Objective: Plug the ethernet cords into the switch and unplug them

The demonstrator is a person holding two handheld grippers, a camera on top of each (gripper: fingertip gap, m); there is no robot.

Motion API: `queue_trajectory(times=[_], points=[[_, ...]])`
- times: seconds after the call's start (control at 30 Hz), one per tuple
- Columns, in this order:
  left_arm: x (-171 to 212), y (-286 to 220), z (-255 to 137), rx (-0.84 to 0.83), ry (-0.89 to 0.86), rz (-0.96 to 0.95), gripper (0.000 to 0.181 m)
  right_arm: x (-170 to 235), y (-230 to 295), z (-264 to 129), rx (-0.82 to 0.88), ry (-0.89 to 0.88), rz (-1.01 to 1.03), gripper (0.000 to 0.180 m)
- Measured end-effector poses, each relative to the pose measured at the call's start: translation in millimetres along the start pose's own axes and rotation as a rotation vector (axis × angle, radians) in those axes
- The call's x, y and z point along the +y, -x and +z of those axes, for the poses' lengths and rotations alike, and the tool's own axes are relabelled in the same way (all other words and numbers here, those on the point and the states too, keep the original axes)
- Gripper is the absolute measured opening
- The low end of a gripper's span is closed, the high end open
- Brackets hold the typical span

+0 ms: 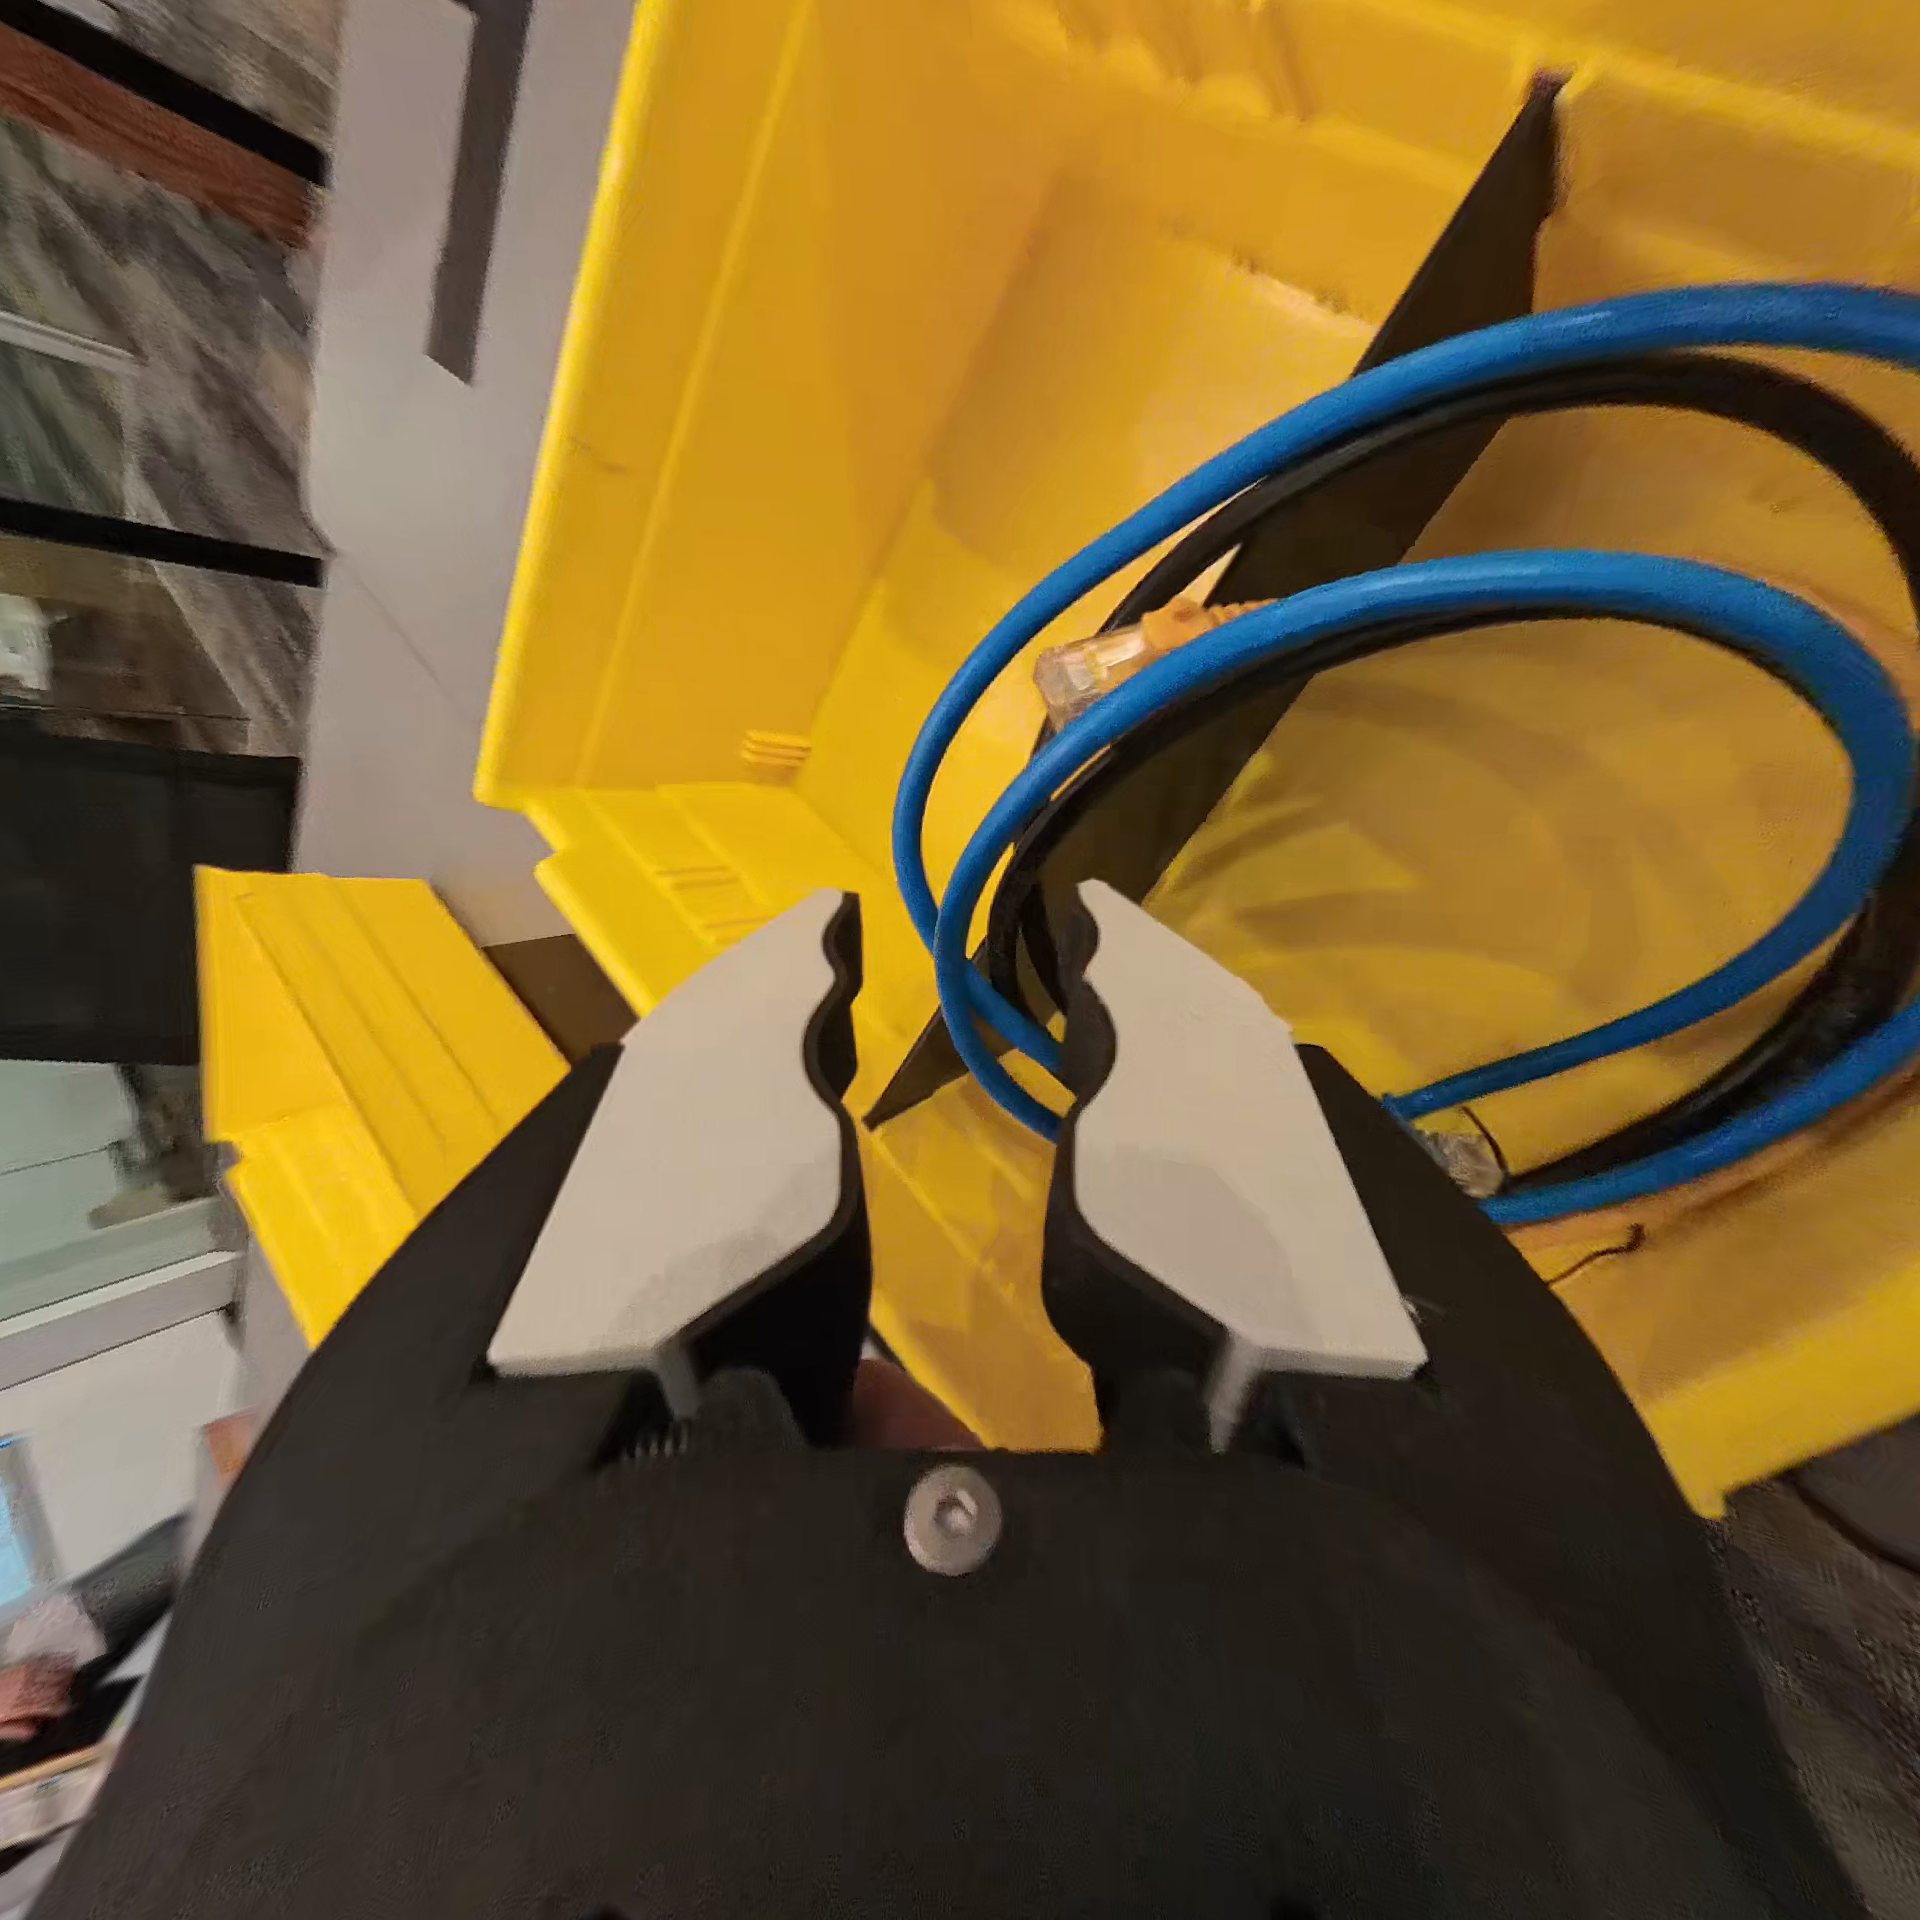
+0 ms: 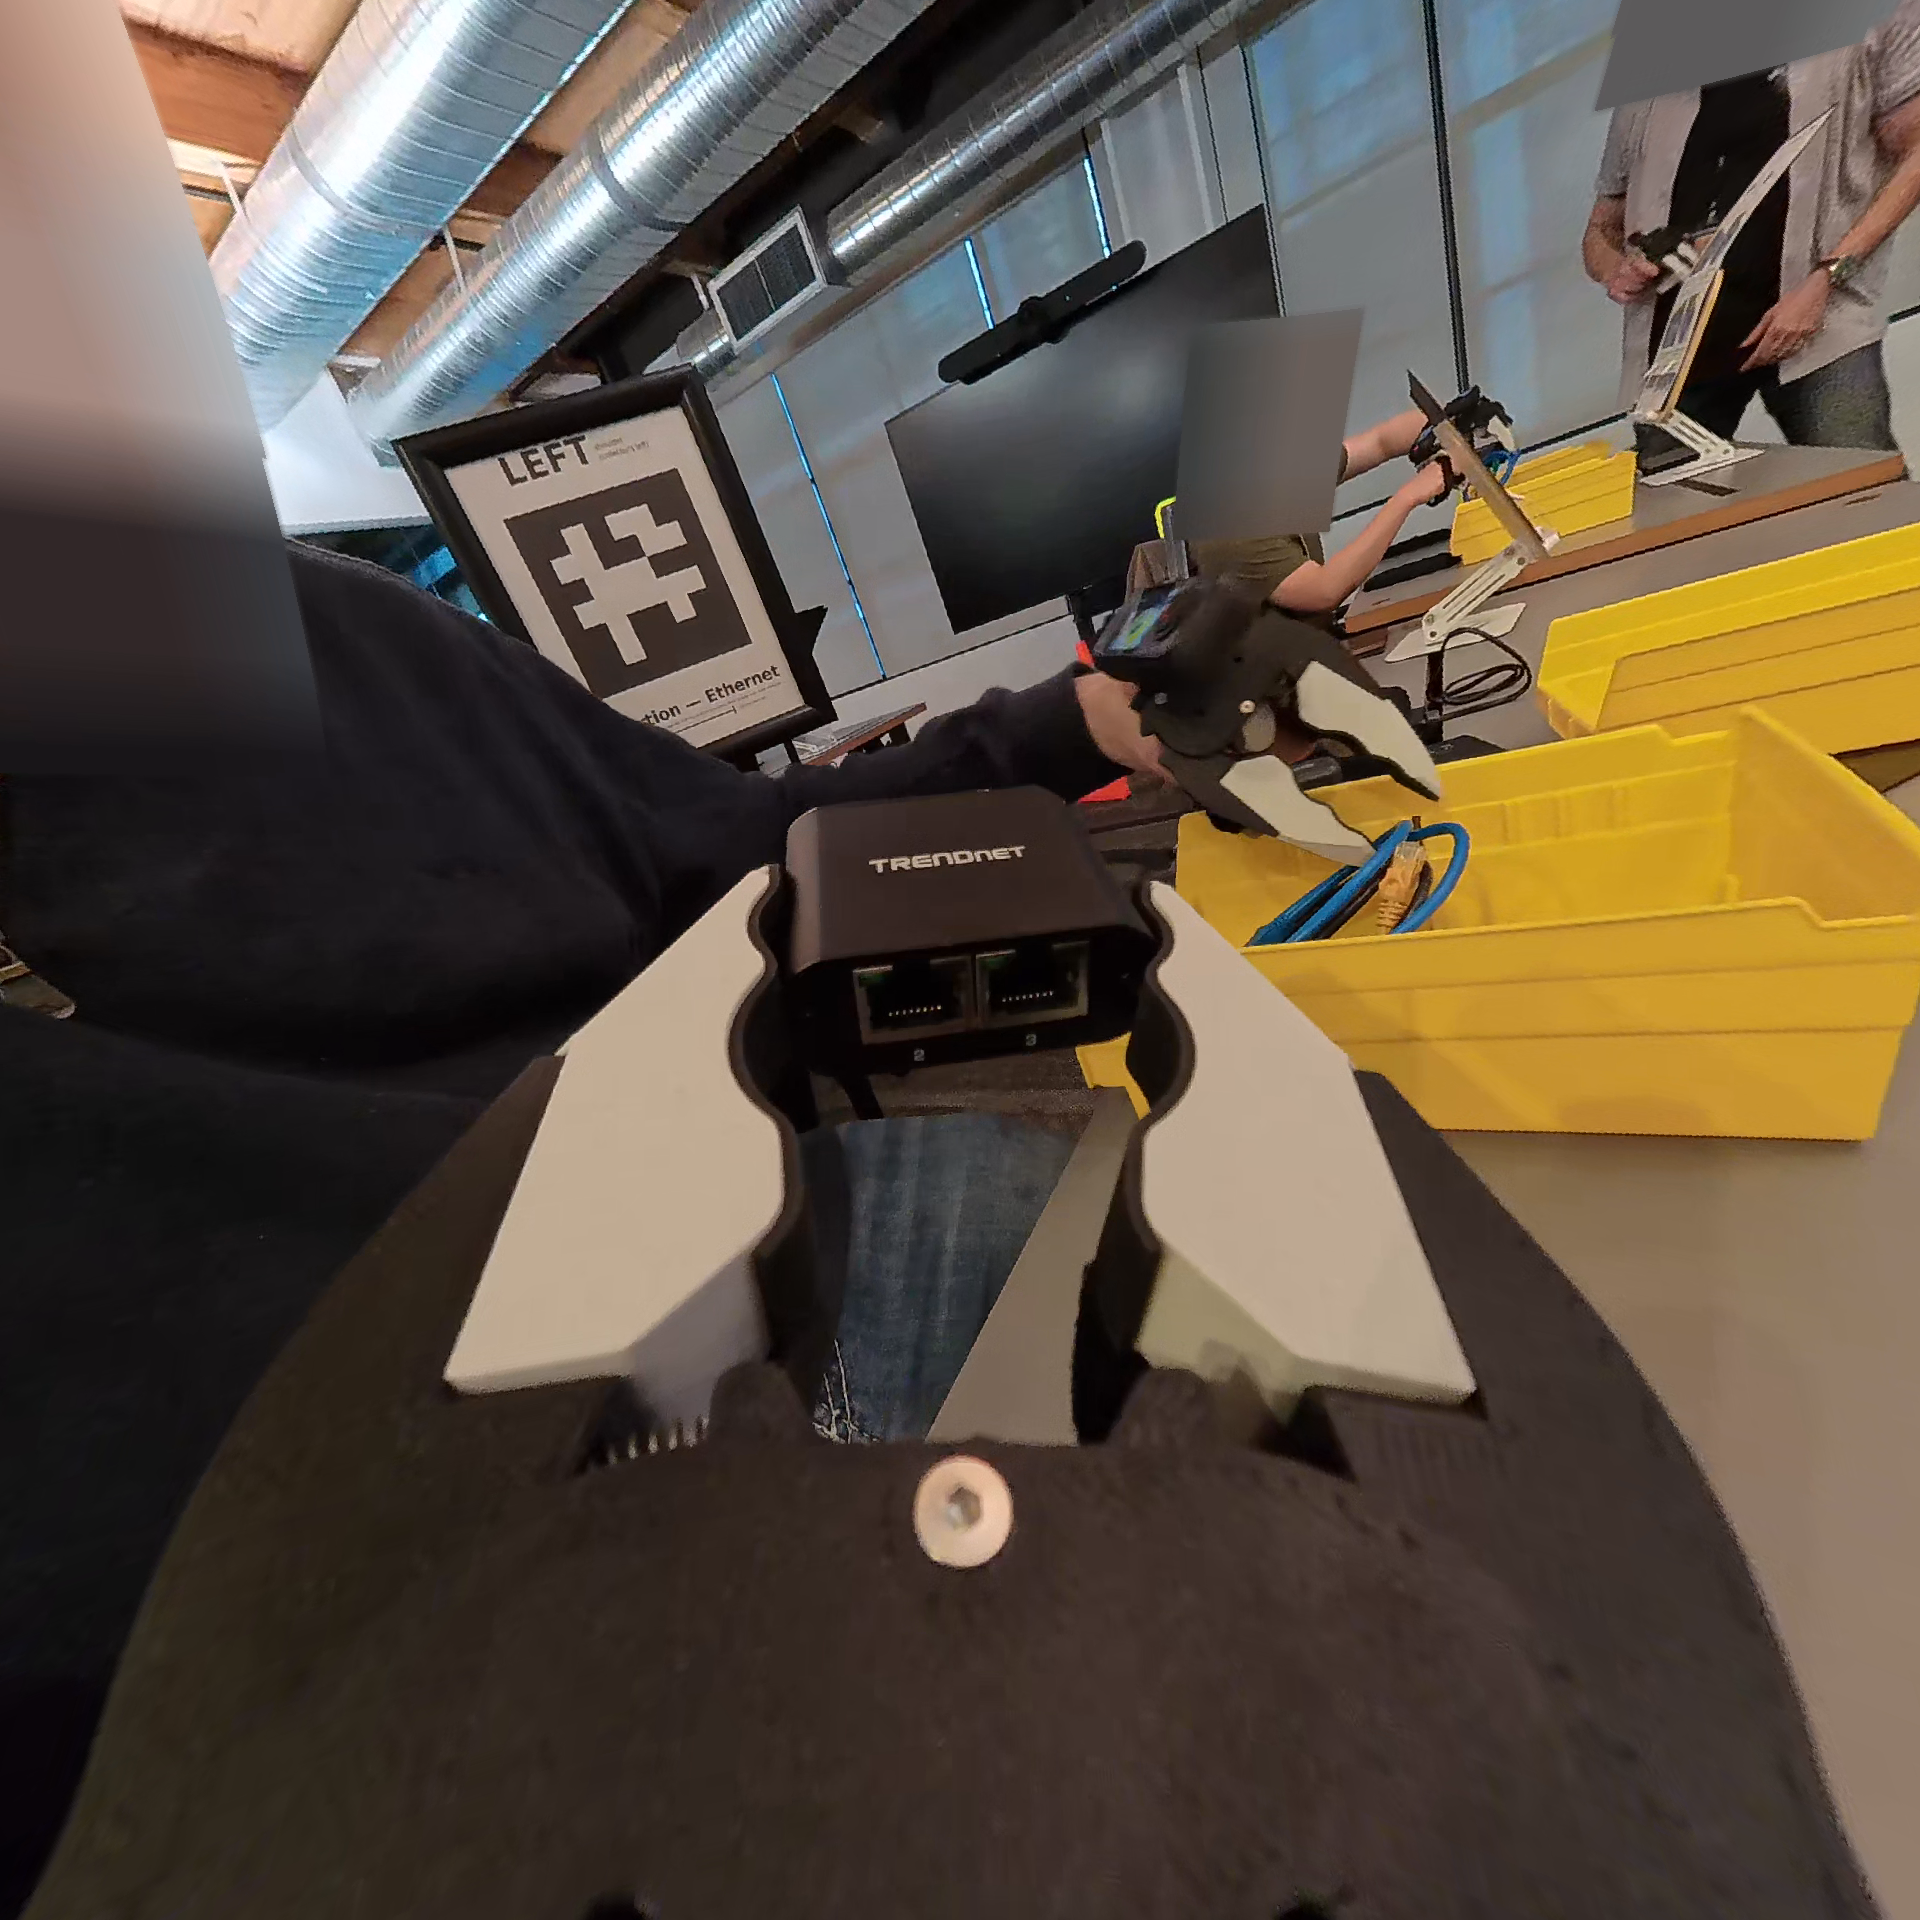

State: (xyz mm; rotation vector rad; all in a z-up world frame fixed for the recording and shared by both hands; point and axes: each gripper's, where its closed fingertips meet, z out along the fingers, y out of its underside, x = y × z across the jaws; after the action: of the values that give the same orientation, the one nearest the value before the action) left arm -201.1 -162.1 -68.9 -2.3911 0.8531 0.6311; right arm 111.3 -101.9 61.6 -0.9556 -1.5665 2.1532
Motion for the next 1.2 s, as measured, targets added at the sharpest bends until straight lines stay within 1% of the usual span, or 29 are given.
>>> queue_trajectory(times=[0.13,0.2,0.3,0.33,0.4,0.43,0.57,0.7,1.0,1.2], points=[[1,-4,12,0.142,-0.022,-0.061,0.025,3,-2,1,0.001,0.009,0.003,0.064],[2,-4,10,0.173,-0.029,-0.074,0.022,3,-2,0,-0.002,0.006,0.005,0.064],[3,-4,5,0.204,-0.044,-0.108,0.021,3,-3,-2,-0.002,0.001,0.009,0.064],[3,-5,3,0.219,-0.054,-0.121,0.016,3,-4,-2,-0.003,-0.002,0.012,0.064],[2,-7,0,0.234,-0.079,-0.133,0.015,3,-5,-3,-0.006,-0.003,0.015,0.064],[4,-6,-1,0.222,-0.075,-0.126,0.01,4,-5,-3,-0.005,-0.001,0.014,0.064],[7,-5,-2,0.194,-0.077,-0.119,0.008,4,-4,-2,-0.005,0.004,0.011,0.064],[6,-2,-13,0.147,-0.098,-0.121,0.006,3,-5,-4,0.004,0.001,0.006,0.064],[-2,23,-72,-0.032,-0.194,-0.148,0.006,3,-4,-1,0.0,0.005,0.003,0.064],[-18,53,-126,-0.164,-0.275,-0.16,0.005,0,-2,-2,0.004,0.0,-0.005,0.064]])
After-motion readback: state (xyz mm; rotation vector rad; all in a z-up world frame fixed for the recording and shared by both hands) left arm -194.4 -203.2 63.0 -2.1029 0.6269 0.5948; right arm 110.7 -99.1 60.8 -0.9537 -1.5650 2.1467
